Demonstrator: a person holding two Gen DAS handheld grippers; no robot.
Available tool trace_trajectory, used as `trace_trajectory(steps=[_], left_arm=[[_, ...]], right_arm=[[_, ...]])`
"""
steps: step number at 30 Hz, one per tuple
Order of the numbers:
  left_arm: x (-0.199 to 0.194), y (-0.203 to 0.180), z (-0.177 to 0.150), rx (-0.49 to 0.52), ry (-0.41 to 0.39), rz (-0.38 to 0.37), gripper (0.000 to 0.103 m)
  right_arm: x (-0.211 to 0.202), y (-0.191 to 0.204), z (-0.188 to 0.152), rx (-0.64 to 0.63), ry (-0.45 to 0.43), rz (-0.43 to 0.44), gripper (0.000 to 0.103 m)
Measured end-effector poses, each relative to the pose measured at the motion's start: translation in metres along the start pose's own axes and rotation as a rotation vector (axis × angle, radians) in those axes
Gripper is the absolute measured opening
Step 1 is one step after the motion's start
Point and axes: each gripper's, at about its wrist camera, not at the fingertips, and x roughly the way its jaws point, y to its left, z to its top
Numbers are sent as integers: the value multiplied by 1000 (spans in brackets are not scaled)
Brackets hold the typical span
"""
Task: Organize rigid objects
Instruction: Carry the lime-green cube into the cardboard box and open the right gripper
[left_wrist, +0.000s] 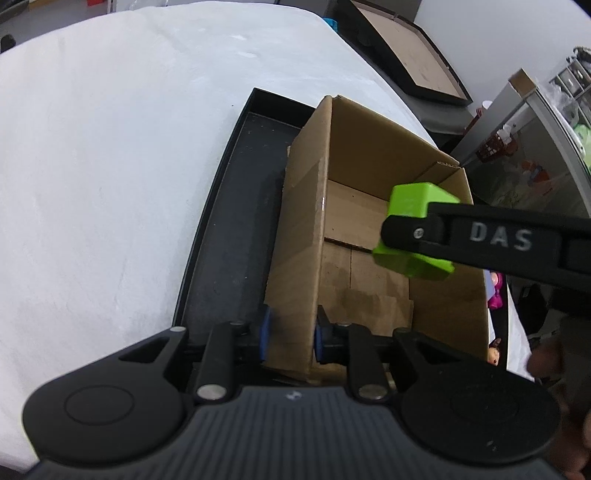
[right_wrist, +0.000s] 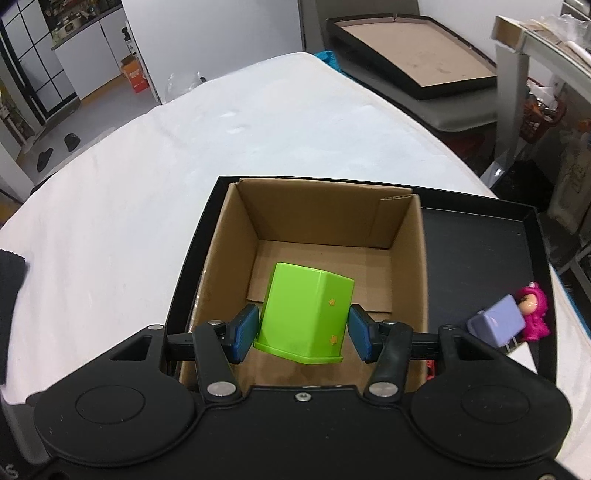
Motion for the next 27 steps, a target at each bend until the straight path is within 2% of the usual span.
trace_trajectory(steps=[10,20,24,27], left_arm=[[-1,6,2,-35,-3,-5,21],[0,-5,4,-8,3,47,21],[-1,-11,3,16,3,83,21],[-4,-17,2,51,-9,110,22]], right_arm=[[24,-6,-3,60,61,58,54],[1,-22,-9,105,26,103,61],[-17,-33,-13,113,-16,98,75],[-30,-47,-15,129,-48,104,75]])
